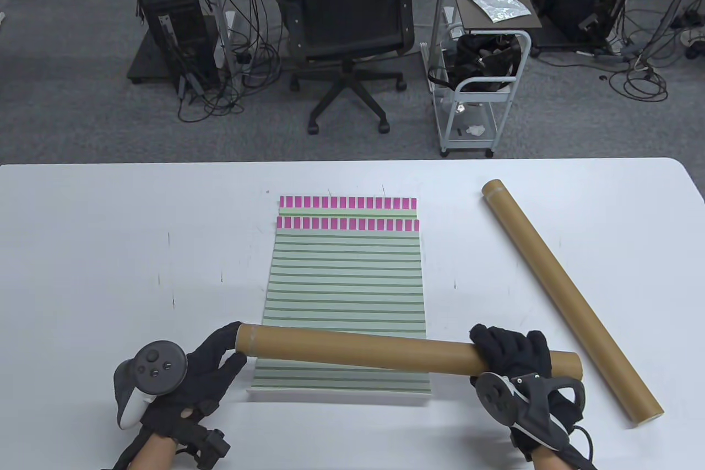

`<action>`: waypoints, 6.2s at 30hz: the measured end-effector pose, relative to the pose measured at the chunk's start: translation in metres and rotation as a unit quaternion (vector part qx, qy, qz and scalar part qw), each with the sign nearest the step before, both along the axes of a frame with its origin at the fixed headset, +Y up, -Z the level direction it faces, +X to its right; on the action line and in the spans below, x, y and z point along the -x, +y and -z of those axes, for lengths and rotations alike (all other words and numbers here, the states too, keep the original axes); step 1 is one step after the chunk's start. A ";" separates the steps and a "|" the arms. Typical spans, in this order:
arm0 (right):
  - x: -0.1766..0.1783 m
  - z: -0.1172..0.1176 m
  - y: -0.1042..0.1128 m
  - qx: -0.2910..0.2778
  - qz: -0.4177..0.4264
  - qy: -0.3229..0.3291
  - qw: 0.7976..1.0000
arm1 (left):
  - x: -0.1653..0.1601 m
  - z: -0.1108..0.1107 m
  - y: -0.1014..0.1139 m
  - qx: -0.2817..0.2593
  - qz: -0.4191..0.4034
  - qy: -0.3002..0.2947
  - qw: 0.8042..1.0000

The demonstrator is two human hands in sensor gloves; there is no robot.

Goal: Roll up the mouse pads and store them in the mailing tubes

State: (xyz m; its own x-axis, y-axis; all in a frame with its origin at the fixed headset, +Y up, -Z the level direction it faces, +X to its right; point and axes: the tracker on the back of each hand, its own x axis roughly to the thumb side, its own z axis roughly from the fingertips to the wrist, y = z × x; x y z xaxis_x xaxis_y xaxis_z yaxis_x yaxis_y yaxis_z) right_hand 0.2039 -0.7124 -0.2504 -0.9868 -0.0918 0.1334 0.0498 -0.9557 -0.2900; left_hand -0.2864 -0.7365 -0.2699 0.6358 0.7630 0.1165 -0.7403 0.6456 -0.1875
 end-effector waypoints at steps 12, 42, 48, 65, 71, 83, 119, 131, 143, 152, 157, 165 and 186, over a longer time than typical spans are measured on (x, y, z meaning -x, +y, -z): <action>-0.010 0.006 -0.002 0.015 0.018 -0.010 1.000 | 0.009 0.012 -0.018 0.114 -0.305 -0.116 0.938; -0.018 0.008 0.002 0.005 0.010 -0.062 0.998 | 0.030 0.015 -0.015 0.024 0.331 0.061 0.941; -0.027 0.014 -0.008 0.026 0.050 -0.167 0.984 | 0.025 0.010 -0.006 -0.010 0.237 0.057 0.970; -0.060 0.037 -0.049 0.167 0.035 -0.370 0.913 | -0.017 0.002 -0.007 -0.022 0.239 -0.051 0.969; -0.065 0.042 -0.056 0.189 0.042 -0.371 0.908 | -0.024 0.002 -0.012 -0.010 0.252 -0.072 0.965; -0.063 0.042 -0.055 0.206 0.050 -0.361 0.908 | -0.024 0.002 -0.012 -0.011 0.259 -0.065 0.964; 0.125 -0.010 -0.047 0.199 -0.066 0.164 0.964 | -0.119 -0.019 -0.027 -0.081 0.476 -0.174 0.858; 0.117 0.000 -0.055 0.213 -0.035 0.121 0.969 | -0.117 0.000 -0.034 -0.043 0.468 -0.104 0.877; 0.141 -0.020 -0.065 0.171 -0.243 0.212 0.931 | -0.128 -0.002 -0.037 -0.008 0.519 -0.102 0.849; 0.143 -0.003 -0.057 0.236 -0.164 0.195 0.938 | -0.144 -0.016 -0.036 -0.084 0.557 -0.181 0.807; 0.143 -0.001 -0.054 0.233 -0.141 0.198 0.942 | -0.155 -0.032 -0.036 -0.181 0.604 -0.184 0.754; 0.148 -0.003 -0.048 0.225 -0.113 0.194 0.948 | -0.158 -0.038 -0.030 -0.163 0.561 -0.207 0.785; 0.145 0.016 -0.060 0.281 -0.046 0.174 0.943 | -0.157 -0.010 -0.034 -0.092 0.491 -0.178 0.847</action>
State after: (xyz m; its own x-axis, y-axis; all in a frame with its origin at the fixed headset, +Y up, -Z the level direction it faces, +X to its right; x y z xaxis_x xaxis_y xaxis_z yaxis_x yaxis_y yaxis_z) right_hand 0.0591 -0.7720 -0.2668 -0.8661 0.0074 0.4998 0.1344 -0.9596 0.2472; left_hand -0.1295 -0.7705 -0.2602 0.8528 -0.1669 0.4948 0.2546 0.9602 -0.1149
